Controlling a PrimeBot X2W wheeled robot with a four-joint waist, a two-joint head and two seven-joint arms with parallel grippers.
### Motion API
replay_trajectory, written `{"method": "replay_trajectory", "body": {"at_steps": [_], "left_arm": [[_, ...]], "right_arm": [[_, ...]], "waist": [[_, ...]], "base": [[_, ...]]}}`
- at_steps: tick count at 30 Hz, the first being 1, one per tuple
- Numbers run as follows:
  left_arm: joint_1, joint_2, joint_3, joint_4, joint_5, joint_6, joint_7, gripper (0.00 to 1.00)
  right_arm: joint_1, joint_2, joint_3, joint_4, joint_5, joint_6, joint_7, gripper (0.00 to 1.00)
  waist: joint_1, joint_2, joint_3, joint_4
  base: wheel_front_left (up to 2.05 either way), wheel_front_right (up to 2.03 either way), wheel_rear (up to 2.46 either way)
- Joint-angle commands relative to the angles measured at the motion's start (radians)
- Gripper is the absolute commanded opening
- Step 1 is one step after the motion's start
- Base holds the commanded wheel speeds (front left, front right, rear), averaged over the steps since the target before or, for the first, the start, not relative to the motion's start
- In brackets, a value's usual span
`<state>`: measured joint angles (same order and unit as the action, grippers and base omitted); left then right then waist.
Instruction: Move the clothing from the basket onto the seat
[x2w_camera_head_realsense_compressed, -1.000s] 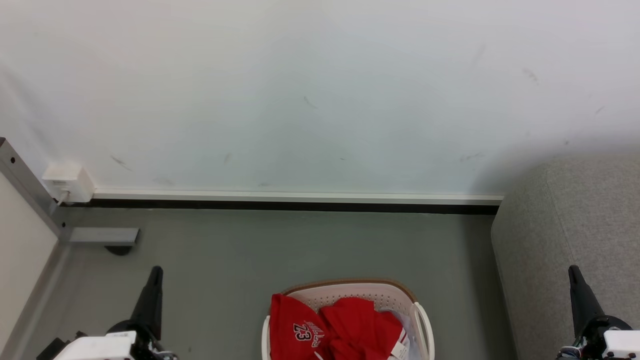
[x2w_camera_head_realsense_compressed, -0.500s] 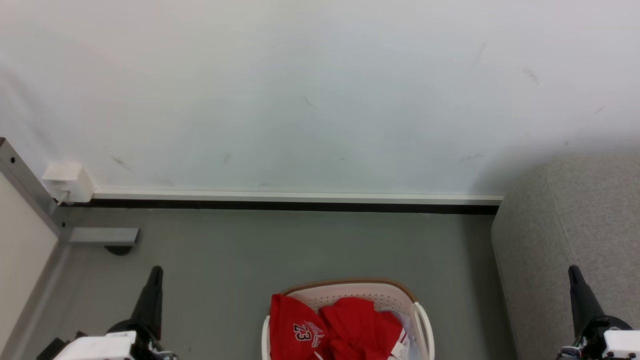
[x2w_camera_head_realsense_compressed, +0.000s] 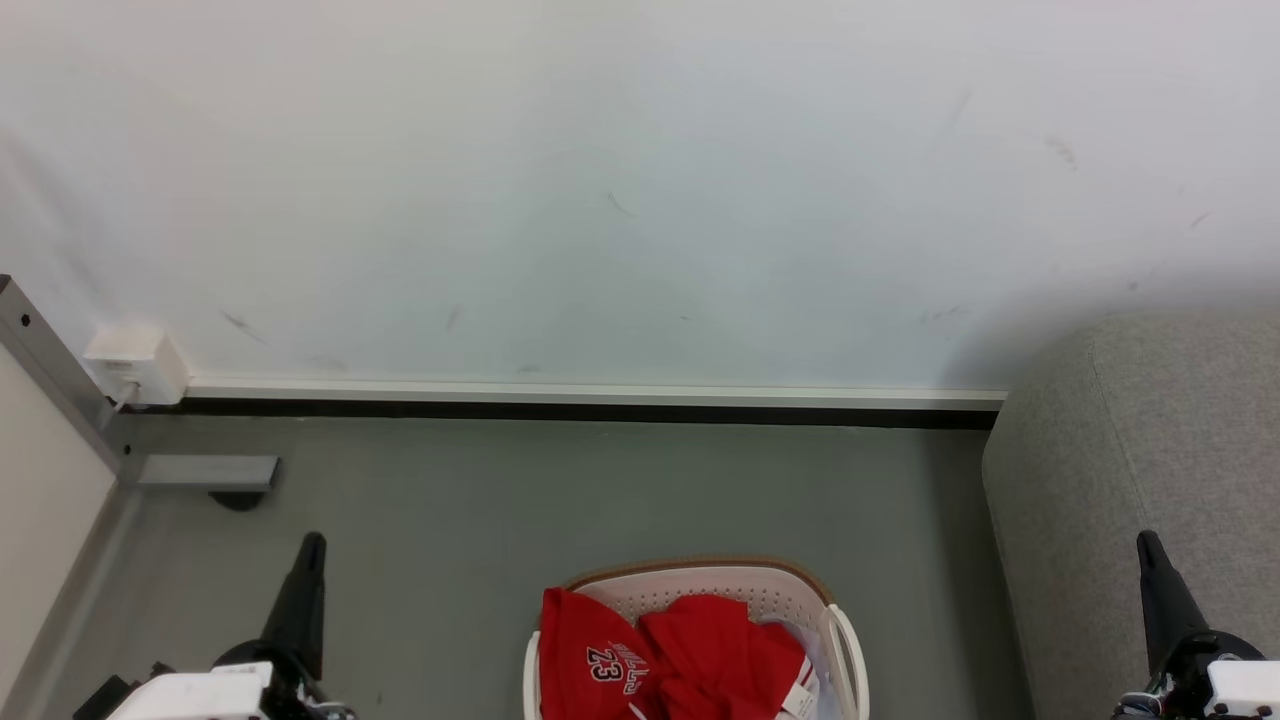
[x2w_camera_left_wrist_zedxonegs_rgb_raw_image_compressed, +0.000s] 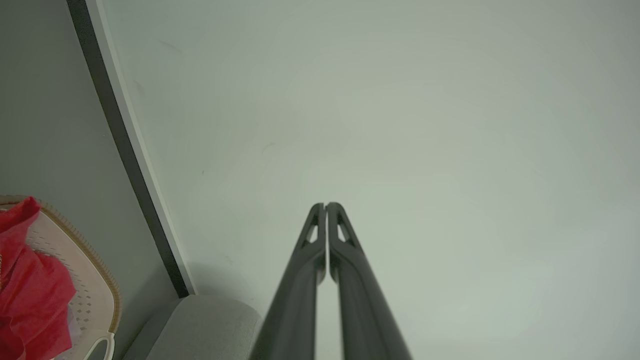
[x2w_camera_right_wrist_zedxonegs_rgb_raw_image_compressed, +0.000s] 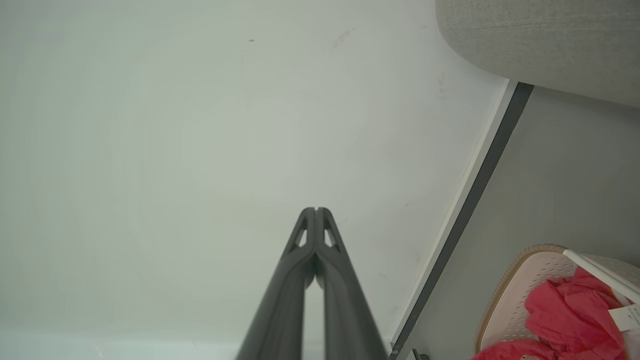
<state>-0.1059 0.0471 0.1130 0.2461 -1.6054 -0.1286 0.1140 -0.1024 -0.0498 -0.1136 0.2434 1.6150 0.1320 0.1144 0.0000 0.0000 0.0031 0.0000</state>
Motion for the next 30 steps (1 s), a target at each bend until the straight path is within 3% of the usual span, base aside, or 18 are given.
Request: {"method": "replay_trajectory", "body": {"at_steps": [1, 30], "left_arm": [[-0.007, 0.007, 0.002, -0.003, -0.014, -0.005, 0.003, 0.00], [-0.007, 0.007, 0.002, -0.003, -0.014, -0.005, 0.003, 0.00]], "right_arm": [[-0.013, -0.001, -0.002, 0.003, -0.005, -0.003, 0.002, 0.00], [-0.013, -0.001, -0.002, 0.003, -0.005, -0.003, 0.002, 0.00]], "waist": [[0.0000, 0.0000, 0.000, 0.000], [0.0000, 0.0000, 0.000, 0.000]], "base": [[0.00, 0.00, 0.00], [0.00, 0.00, 0.00]]}}
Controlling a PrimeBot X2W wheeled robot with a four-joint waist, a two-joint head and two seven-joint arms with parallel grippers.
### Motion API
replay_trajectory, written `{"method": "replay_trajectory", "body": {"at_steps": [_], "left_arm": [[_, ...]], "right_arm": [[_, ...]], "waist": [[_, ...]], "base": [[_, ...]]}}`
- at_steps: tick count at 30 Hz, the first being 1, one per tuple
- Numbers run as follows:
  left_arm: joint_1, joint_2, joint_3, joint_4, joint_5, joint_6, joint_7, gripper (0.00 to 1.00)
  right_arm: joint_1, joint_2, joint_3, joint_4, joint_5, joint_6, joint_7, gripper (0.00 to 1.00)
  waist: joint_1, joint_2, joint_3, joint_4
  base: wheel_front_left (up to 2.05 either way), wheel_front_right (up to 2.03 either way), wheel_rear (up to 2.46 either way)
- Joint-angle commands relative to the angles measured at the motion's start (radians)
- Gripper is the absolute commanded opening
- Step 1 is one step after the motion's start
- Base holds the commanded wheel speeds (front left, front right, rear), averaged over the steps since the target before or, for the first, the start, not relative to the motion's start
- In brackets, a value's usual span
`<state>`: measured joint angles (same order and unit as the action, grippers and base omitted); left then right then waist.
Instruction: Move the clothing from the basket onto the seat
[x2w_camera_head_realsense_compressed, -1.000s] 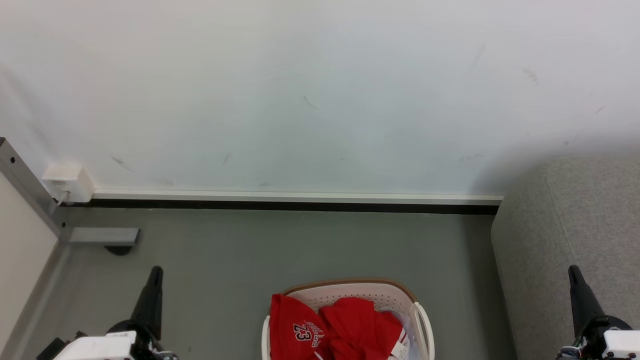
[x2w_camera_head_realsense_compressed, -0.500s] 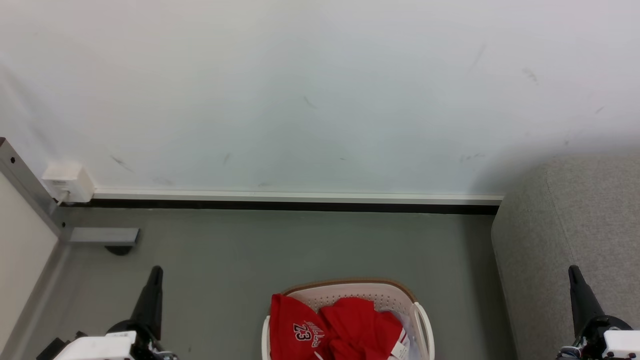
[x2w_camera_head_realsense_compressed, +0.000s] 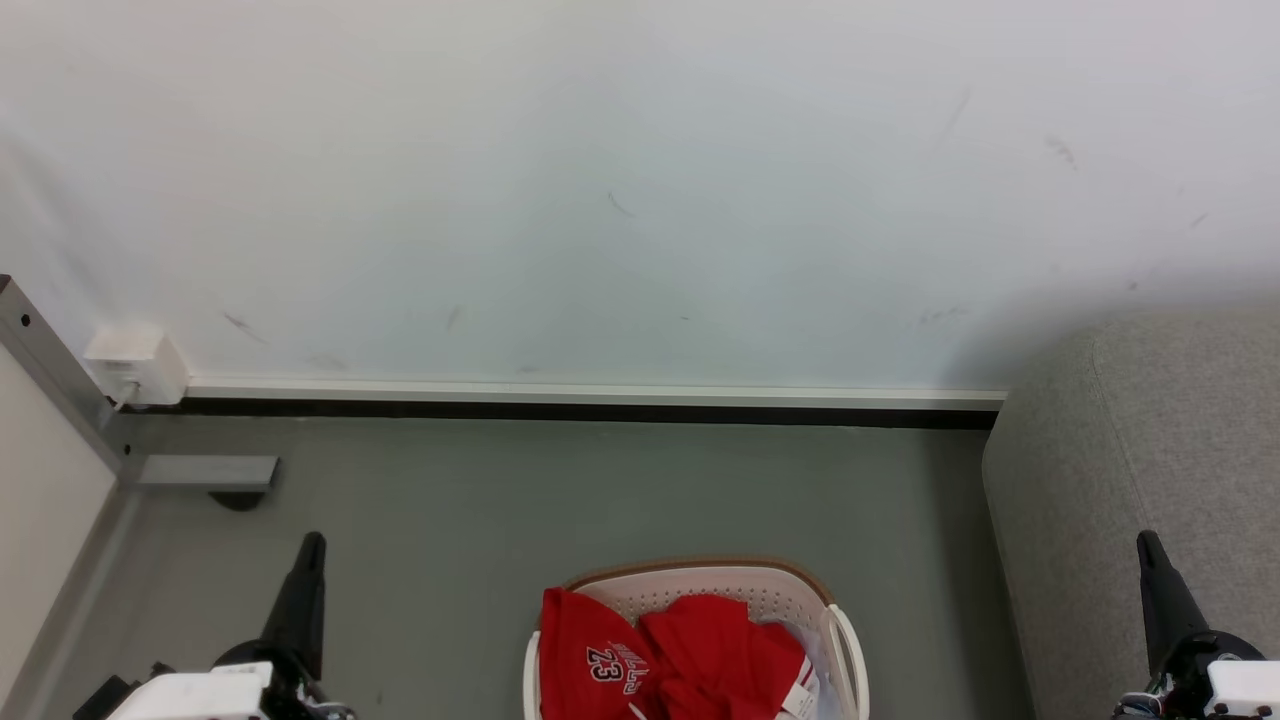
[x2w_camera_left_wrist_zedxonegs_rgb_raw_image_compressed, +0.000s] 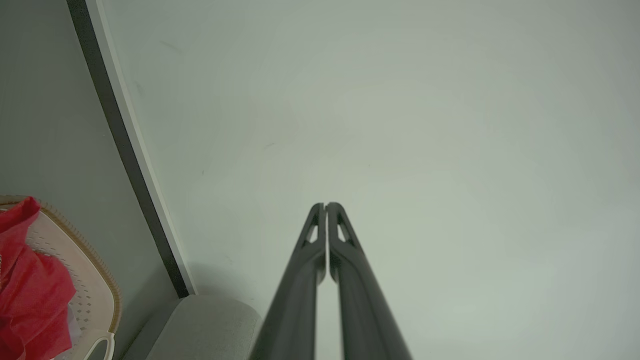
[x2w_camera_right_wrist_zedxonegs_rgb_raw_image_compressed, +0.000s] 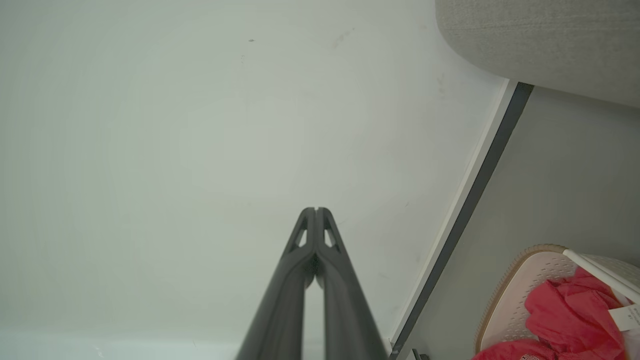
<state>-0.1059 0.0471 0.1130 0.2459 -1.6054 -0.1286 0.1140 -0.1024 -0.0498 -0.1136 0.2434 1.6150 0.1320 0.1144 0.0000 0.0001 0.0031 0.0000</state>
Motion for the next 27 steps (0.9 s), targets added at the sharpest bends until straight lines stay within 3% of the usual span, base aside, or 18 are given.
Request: {"method": "replay_trajectory", "body": {"at_steps": [1, 27], "left_arm": [[-0.007, 0.007, 0.002, -0.002, -0.014, -0.005, 0.003, 0.00], [-0.007, 0.007, 0.002, -0.002, -0.014, -0.005, 0.003, 0.00]], "right_arm": [[-0.013, -0.001, -0.002, 0.003, -0.005, -0.003, 0.002, 0.00], [-0.013, -0.001, -0.002, 0.003, -0.005, -0.003, 0.001, 0.00]], "waist": [[0.0000, -0.0001, 0.000, 0.000], [0.0000, -0.0001, 0.000, 0.000]], "base": [[0.00, 0.00, 0.00], [0.00, 0.00, 0.00]]}}
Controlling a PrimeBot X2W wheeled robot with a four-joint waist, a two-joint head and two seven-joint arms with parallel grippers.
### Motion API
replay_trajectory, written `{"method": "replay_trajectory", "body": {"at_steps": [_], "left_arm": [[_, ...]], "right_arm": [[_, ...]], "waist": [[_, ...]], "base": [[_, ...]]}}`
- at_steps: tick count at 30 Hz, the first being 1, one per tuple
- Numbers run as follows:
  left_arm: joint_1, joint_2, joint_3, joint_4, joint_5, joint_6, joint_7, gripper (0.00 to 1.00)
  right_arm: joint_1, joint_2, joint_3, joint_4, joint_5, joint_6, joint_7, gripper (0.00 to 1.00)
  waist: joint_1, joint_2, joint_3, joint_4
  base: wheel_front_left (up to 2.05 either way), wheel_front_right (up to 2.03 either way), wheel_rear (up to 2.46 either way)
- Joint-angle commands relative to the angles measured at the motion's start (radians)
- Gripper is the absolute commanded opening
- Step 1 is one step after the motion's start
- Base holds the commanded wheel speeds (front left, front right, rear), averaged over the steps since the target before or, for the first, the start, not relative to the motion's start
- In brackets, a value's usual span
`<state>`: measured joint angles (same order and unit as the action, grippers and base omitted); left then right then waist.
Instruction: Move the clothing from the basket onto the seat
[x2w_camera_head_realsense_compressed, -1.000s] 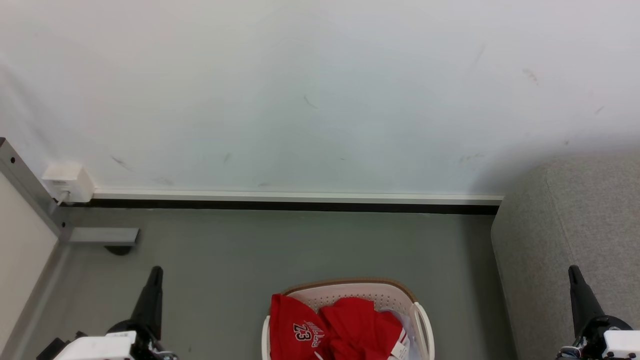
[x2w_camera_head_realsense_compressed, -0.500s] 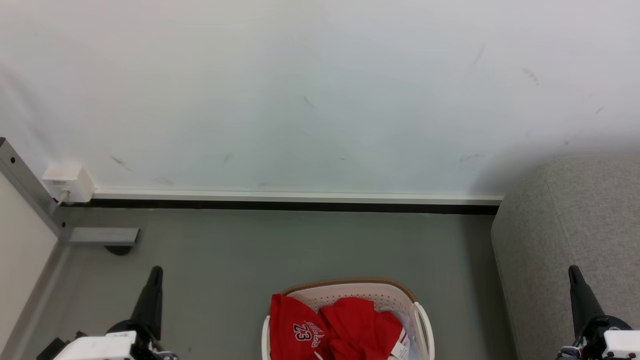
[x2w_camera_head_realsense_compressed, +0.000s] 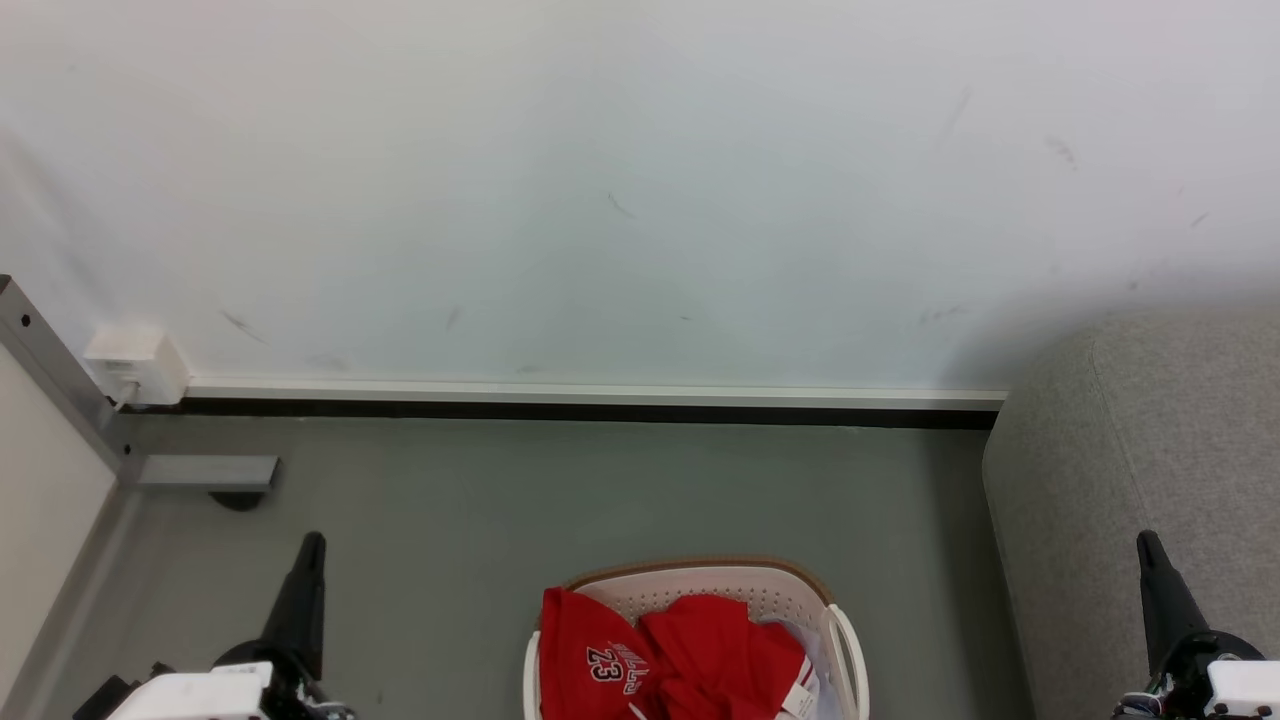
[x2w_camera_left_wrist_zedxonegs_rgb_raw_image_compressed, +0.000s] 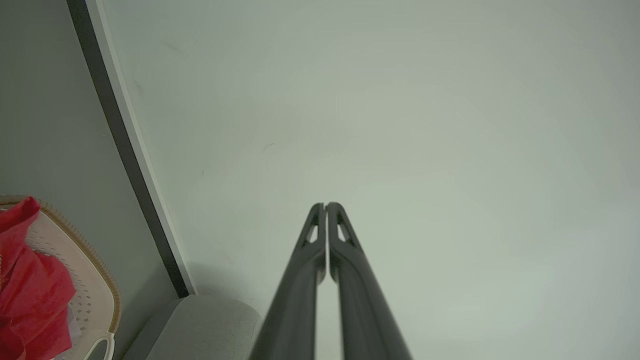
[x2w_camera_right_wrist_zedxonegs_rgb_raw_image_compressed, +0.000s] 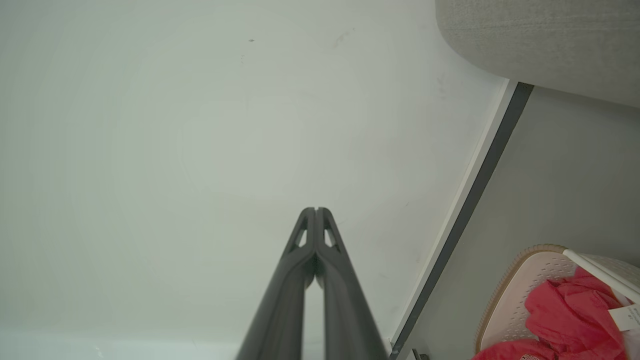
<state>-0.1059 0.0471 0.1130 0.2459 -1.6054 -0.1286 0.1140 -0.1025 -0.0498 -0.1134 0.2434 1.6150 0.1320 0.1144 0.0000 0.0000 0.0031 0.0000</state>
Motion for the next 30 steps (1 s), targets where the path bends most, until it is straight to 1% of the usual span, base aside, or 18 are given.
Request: {"method": "replay_trajectory", "body": {"at_steps": [1, 30], "left_arm": [[-0.007, 0.007, 0.002, -0.002, -0.014, -0.005, 0.003, 0.00], [-0.007, 0.007, 0.002, -0.002, -0.014, -0.005, 0.003, 0.00]], "right_arm": [[-0.013, -0.001, -0.003, 0.003, -0.005, -0.003, 0.001, 0.00], [-0.013, -0.001, -0.003, 0.003, -0.005, -0.003, 0.001, 0.00]], "waist": [[0.0000, 0.0000, 0.000, 0.000], [0.0000, 0.0000, 0.000, 0.000]], "base": [[0.00, 0.00, 0.00], [0.00, 0.00, 0.00]]}}
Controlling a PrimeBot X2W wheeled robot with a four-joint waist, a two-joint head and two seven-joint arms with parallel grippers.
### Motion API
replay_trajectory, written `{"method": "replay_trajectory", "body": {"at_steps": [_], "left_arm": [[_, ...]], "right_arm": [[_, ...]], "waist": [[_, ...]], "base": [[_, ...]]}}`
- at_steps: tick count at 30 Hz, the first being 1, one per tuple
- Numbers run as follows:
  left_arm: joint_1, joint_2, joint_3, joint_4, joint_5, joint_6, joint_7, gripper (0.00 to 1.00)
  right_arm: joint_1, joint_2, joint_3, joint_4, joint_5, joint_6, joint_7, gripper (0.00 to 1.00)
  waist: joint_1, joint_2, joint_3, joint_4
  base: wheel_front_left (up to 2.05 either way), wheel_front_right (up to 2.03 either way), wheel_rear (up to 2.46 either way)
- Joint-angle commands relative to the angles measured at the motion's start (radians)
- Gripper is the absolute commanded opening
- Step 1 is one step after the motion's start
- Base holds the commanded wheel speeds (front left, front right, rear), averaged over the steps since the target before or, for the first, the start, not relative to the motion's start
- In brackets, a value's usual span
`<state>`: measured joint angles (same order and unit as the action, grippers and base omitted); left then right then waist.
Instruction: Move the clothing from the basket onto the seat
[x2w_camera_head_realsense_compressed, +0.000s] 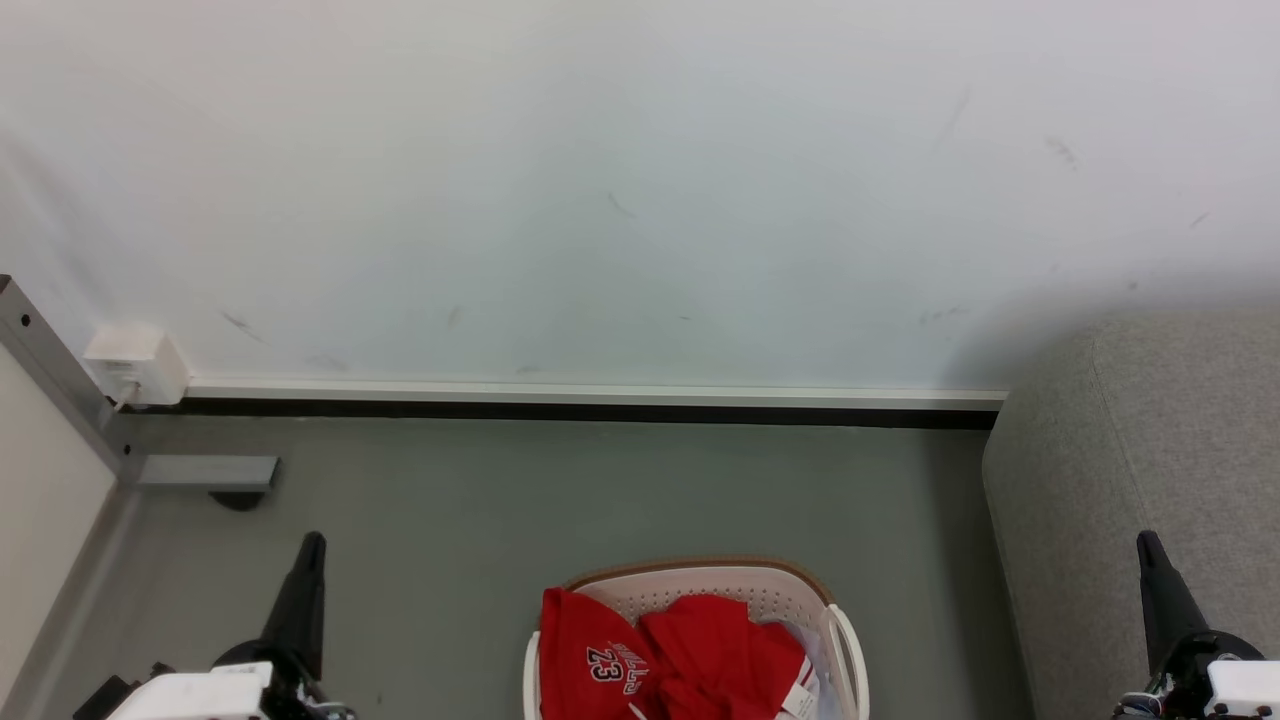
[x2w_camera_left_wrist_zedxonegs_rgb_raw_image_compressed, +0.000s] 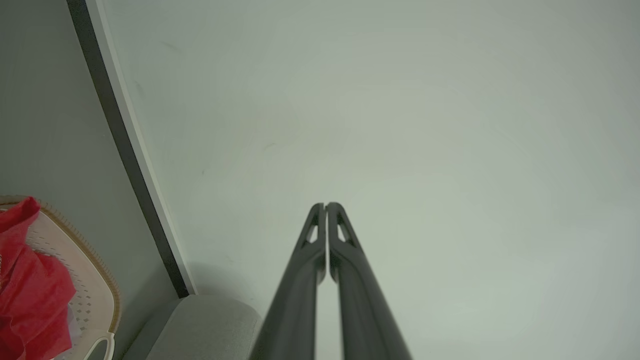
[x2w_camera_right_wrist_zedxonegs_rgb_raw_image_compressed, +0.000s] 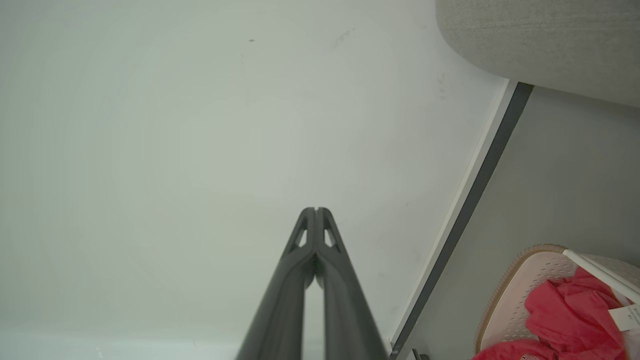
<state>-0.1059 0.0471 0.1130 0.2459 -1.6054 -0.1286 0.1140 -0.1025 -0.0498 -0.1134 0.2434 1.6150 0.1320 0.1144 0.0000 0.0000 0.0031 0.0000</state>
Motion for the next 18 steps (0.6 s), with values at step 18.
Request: {"method": "replay_trajectory", "body": {"at_steps": [18], "left_arm": [[-0.007, 0.007, 0.002, -0.002, -0.014, -0.005, 0.003, 0.00]], "right_arm": [[-0.013, -0.001, -0.003, 0.003, -0.005, -0.003, 0.001, 0.00]], "waist": [[0.0000, 0.0000, 0.000, 0.000]], "base": [[0.00, 0.00, 0.00]]}}
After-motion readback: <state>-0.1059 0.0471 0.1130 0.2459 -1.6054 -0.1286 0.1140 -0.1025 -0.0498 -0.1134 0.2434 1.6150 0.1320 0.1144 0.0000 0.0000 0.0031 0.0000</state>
